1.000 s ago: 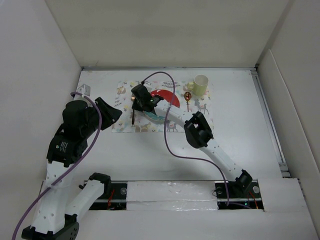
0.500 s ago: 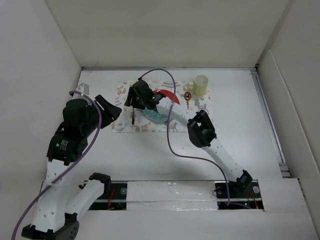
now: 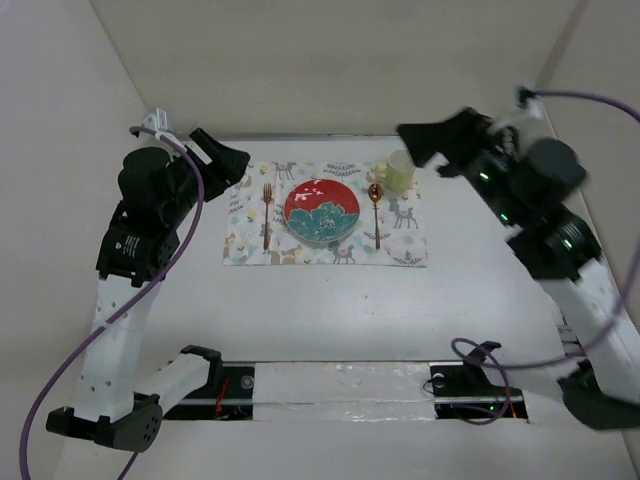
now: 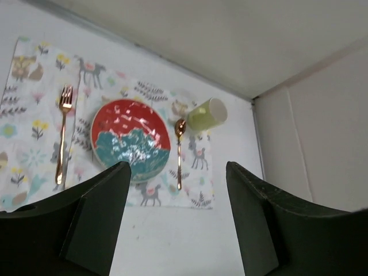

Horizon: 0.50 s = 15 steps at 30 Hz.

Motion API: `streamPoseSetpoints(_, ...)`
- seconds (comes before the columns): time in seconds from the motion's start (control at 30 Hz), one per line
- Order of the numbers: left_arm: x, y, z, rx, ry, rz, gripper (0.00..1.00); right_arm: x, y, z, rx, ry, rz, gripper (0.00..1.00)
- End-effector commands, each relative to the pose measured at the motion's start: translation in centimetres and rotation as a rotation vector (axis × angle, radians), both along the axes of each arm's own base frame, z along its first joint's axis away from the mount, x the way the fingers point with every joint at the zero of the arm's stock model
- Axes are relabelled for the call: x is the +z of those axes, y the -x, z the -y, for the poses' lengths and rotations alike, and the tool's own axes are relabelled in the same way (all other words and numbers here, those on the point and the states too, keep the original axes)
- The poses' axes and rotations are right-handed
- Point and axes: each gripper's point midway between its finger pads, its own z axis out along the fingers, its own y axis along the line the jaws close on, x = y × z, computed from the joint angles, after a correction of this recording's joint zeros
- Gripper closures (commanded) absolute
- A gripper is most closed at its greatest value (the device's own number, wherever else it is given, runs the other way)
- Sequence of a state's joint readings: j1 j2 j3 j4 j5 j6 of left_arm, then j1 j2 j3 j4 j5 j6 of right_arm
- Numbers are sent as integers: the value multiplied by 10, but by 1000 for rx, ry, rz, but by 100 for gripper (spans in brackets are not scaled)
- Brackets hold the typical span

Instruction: Set the dinner table for one person

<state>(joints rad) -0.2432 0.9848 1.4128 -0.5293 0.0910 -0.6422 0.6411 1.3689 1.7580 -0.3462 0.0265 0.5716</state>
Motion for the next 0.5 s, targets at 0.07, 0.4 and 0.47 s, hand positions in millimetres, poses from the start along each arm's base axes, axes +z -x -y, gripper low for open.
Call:
streamPoseSetpoints(0.07, 72, -8, -11, 69, 17, 216, 36, -55, 64, 185, -553, -52, -38, 0)
streamPoseSetpoints(0.4, 7, 1, -16, 113, 79, 132, 41, -129, 69, 226, -677, 20, -196, 0)
streamPoseSetpoints(0.47, 4, 0, -14, 104, 82, 120, 36, -119, 68, 220, -651, 10, -174, 0)
